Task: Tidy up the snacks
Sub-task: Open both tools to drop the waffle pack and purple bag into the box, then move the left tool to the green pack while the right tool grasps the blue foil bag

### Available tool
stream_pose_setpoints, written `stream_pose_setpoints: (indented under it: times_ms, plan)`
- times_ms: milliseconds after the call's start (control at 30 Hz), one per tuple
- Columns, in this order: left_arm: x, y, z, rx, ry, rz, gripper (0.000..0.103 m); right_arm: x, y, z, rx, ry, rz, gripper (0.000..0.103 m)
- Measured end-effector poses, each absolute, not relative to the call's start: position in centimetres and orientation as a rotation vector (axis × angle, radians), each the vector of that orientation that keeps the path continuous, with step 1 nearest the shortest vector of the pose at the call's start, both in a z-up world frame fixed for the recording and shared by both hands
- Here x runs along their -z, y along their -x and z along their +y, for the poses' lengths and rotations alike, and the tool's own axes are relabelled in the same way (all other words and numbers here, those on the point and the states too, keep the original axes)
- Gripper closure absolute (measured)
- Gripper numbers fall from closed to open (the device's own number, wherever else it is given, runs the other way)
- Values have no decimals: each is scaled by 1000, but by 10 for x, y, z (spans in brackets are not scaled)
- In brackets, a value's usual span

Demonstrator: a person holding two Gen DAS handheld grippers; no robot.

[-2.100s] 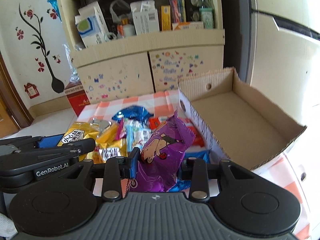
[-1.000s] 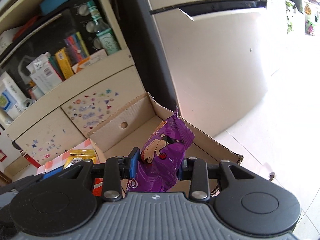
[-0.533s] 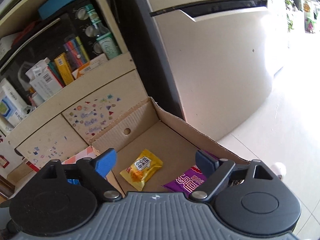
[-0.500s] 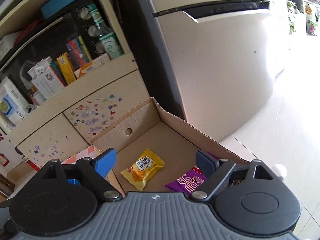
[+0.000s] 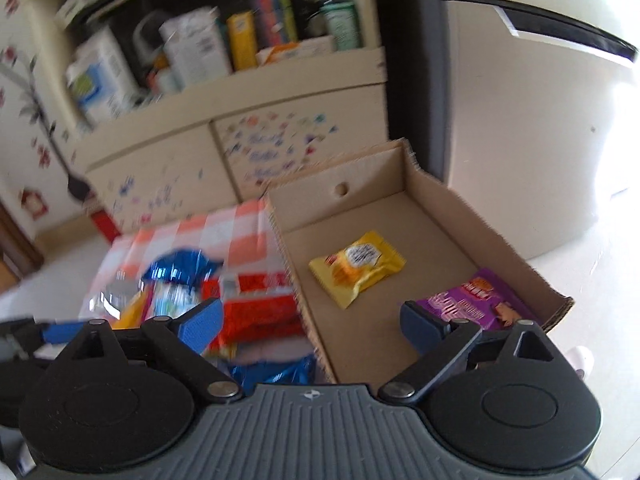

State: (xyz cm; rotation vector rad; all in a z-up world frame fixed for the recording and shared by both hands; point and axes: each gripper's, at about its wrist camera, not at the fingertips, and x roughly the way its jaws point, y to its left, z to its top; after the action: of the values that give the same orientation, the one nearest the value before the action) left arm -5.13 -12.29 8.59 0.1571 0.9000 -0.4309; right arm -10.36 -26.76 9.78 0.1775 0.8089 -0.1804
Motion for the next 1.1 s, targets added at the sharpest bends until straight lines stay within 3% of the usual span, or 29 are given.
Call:
stream_pose_setpoints:
  times_ms: [333,700,833,1100]
  plan:
    - [-48,82,-76,377,-146,1014,11,-75,113,-232,84,-132,905,5]
    - [2,122,-89,442,-227,1134,11,-54,103,-231,94,-148,987,13]
    - [9,134,-95,457,-327,1068,5,-46,95,-234,103,-169,1006,18]
    - [7,122,-69,398,-323,1013,7,-33,82,-238,151,-168,1036,21]
